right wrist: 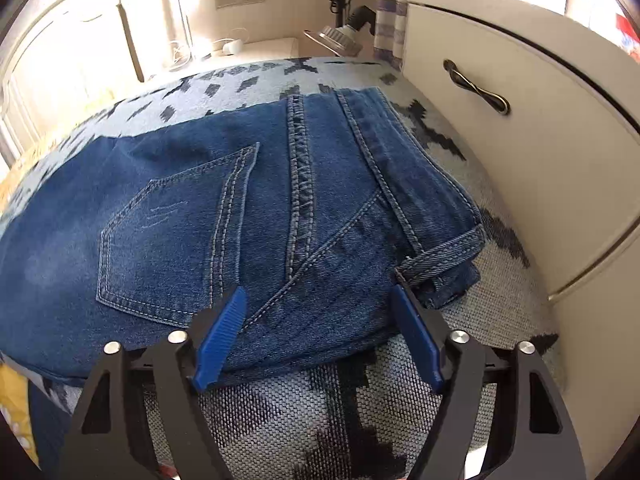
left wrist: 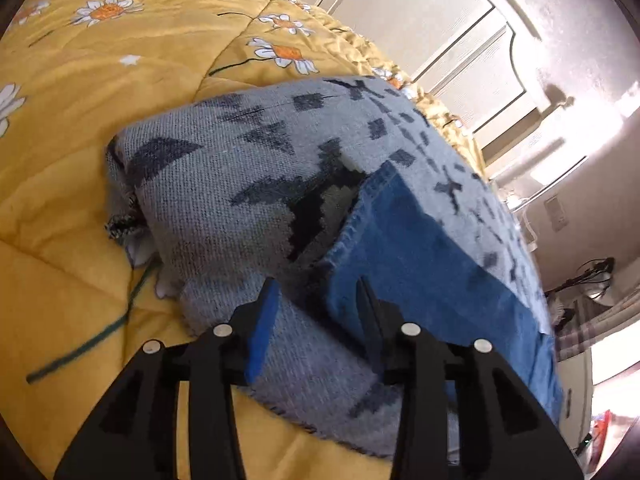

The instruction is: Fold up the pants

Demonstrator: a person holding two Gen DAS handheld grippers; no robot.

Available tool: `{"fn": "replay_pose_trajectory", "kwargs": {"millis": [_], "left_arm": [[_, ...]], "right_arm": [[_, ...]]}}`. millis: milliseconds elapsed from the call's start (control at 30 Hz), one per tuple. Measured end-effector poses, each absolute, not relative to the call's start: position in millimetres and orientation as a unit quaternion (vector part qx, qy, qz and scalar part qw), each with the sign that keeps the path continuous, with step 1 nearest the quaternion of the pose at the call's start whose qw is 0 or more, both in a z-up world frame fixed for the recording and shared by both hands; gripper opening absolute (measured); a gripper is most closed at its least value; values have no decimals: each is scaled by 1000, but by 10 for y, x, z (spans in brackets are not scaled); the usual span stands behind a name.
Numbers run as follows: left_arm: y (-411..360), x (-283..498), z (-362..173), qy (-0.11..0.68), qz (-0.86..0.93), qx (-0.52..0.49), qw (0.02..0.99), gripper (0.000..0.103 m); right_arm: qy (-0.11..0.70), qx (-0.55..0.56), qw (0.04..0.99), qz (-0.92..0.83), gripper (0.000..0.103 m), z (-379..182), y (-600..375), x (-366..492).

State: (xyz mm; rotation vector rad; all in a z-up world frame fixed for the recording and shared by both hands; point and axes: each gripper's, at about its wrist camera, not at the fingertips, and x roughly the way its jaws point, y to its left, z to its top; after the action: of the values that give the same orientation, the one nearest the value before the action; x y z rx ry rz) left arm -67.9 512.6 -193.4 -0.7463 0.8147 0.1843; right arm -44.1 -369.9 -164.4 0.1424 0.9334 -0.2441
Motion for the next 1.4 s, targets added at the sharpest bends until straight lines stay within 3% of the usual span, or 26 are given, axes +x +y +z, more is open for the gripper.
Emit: {"fn": "replay_pose_trajectory", "kwargs": {"millis": [100, 267, 367, 533, 733, 933, 1033, 1400], "left_arm": [[4979, -784, -1937, 379, 96, -368, 844, 40], [4285, -831, -1600, 339, 74, -329, 878, 40], [3418, -523, -1461, 370, 10, -245, 896, 43], [1694, -179, -1382, 387, -98, -106, 911, 58], [250, -79, -1634, 423, -142, -14, 895, 59], [-322, -49, -1720, 446, -129, 16, 886, 59], [-417, -31, -1849, 461, -127, 28, 878, 48], [-407, -123, -1895, 450, -135, 43, 882, 53]], "right_arm": [[428, 45, 883, -187, 64, -1521, -3818, -585], [408, 115, 878, -223, 64, -1420, -4247, -837], [389, 114, 895, -183, 64, -1337, -4198, -880], [392, 91, 905, -139, 65, -1398, -4018, -617], [440, 64, 878, -175, 65, -1694, -3984, -497], [438, 92, 878, -172, 71, -1750, -4049, -614], [438, 88, 877, -177, 72, -1754, -4039, -621], [437, 64, 872, -209, 73, -1666, -3976, -551]]}}
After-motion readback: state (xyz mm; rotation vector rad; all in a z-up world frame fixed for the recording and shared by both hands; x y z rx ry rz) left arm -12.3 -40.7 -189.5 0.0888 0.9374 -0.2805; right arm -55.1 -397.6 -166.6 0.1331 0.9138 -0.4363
